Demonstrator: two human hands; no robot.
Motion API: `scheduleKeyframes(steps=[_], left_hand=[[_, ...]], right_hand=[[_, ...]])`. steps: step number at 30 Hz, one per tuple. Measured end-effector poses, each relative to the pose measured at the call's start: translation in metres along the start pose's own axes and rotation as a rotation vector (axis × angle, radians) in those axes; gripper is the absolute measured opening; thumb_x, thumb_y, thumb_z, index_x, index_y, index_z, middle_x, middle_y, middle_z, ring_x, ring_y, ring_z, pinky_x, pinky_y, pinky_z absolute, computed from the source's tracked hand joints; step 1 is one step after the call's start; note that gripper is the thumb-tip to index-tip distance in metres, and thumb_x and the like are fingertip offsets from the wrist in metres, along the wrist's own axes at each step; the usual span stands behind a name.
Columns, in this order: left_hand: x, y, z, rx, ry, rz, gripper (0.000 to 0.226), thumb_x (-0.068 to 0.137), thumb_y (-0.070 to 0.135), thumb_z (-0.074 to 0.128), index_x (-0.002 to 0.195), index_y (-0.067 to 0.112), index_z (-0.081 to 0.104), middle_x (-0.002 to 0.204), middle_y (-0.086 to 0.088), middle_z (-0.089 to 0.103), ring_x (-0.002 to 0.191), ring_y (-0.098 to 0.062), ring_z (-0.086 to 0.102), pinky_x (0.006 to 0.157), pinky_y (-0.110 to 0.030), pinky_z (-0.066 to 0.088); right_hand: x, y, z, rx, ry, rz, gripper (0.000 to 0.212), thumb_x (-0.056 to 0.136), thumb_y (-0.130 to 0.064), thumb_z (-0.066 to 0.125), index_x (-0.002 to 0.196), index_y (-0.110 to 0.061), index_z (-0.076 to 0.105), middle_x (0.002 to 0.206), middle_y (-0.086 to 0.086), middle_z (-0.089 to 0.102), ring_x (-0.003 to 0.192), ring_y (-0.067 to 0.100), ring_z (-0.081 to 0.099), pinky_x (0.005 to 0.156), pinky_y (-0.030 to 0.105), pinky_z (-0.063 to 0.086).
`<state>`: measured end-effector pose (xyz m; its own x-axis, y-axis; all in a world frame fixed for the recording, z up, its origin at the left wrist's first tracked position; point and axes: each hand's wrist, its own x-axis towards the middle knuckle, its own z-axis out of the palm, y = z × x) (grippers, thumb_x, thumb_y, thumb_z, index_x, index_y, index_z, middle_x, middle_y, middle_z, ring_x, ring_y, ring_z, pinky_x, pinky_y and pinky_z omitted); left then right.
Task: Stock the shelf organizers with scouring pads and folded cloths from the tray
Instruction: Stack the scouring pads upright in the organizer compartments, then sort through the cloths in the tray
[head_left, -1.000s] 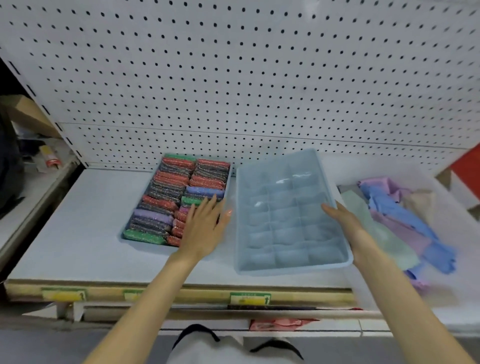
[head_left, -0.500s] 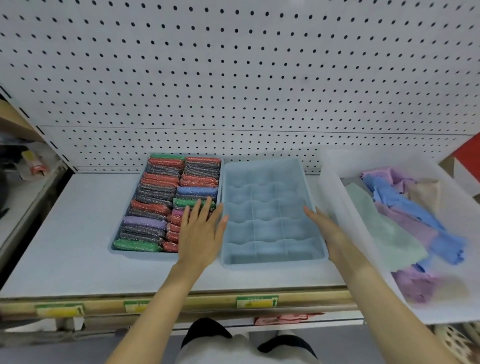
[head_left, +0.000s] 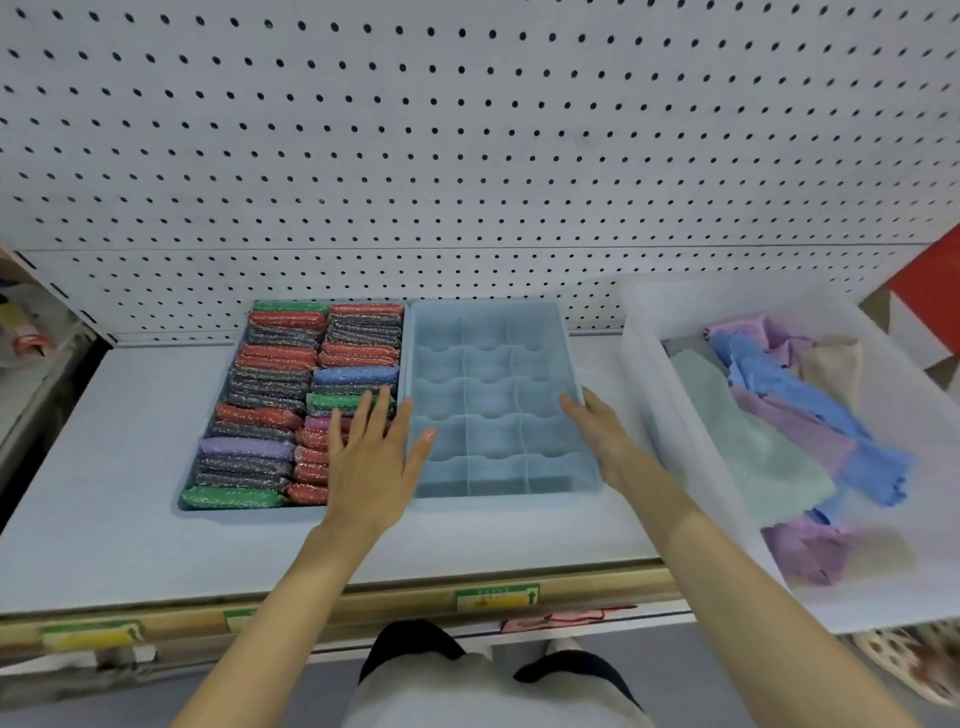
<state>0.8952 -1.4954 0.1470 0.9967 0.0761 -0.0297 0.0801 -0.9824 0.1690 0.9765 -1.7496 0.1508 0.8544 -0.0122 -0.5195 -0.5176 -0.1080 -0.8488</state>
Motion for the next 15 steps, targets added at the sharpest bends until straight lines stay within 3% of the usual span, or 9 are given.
scheduleKeyframes(steps=[2, 4, 7, 11, 13, 15], left_hand=[[0.002, 0.011, -0.002, -0.039, 0.003, -0.002, 0.089, 0.082, 0.069, -0.015, 0.150, 0.026, 0.023, 0.160, -0.003, 0.010, 0.148, -0.019, 0.000, 0.117, -0.048, -0.006], [0.004, 0.031, -0.007, -0.138, 0.016, 0.022, 0.084, 0.084, 0.069, -0.009, 0.151, 0.027, 0.020, 0.161, -0.001, 0.005, 0.148, -0.016, -0.005, 0.116, -0.045, -0.009], [0.006, 0.080, -0.019, -0.518, -0.032, 0.065, 0.076, 0.088, 0.071, 0.007, 0.150, 0.029, 0.021, 0.161, 0.005, 0.005, 0.147, -0.009, -0.002, 0.120, -0.038, -0.004], [-0.003, 0.163, -0.031, -0.901, -0.114, 0.106, 0.063, 0.090, 0.055, 0.025, 0.147, 0.028, 0.029, 0.158, 0.007, 0.020, 0.145, -0.005, 0.012, 0.119, -0.029, 0.009], [-0.013, 0.204, -0.034, -0.955, -0.136, 0.153, 0.055, 0.094, 0.047, 0.027, 0.146, 0.028, 0.031, 0.155, 0.009, 0.024, 0.142, -0.002, 0.016, 0.114, -0.018, 0.009], [-0.019, 0.229, -0.035, -0.981, -0.154, 0.211, 0.058, 0.092, 0.049, 0.026, 0.146, 0.028, 0.030, 0.154, 0.010, 0.025, 0.142, 0.000, 0.018, 0.114, -0.017, 0.011]], right_hand=[[-0.015, -0.005, 0.002, -0.110, 0.052, -0.063, 0.055, 0.095, -0.027, 0.055, 0.145, -0.019, 0.035, 0.142, 0.007, 0.045, 0.125, 0.025, 0.050, 0.105, 0.041, 0.041], [-0.037, -0.014, -0.005, -0.160, 0.091, -0.136, 0.060, 0.093, -0.023, 0.058, 0.147, -0.021, 0.032, 0.138, 0.003, 0.043, 0.129, 0.018, 0.043, 0.100, 0.028, 0.039], [-0.077, -0.033, -0.036, -0.150, 0.019, -0.273, 0.038, 0.091, -0.013, 0.061, 0.126, -0.025, 0.055, 0.122, -0.001, 0.057, 0.108, 0.013, 0.058, 0.087, 0.023, 0.045], [-0.114, -0.047, -0.104, 0.008, 0.080, -0.363, 0.022, 0.089, 0.004, 0.056, 0.106, -0.006, 0.064, 0.098, 0.009, 0.068, 0.079, 0.010, 0.069, 0.078, 0.020, 0.055], [-0.119, -0.043, -0.150, 0.013, 0.176, -0.338, 0.020, 0.089, 0.005, 0.056, 0.107, 0.000, 0.064, 0.096, 0.009, 0.068, 0.078, 0.007, 0.068, 0.073, 0.017, 0.054], [-0.115, -0.030, -0.188, -0.014, 0.249, -0.273, 0.022, 0.088, 0.005, 0.057, 0.109, 0.001, 0.064, 0.098, 0.007, 0.069, 0.084, 0.014, 0.067, 0.071, 0.016, 0.054]])
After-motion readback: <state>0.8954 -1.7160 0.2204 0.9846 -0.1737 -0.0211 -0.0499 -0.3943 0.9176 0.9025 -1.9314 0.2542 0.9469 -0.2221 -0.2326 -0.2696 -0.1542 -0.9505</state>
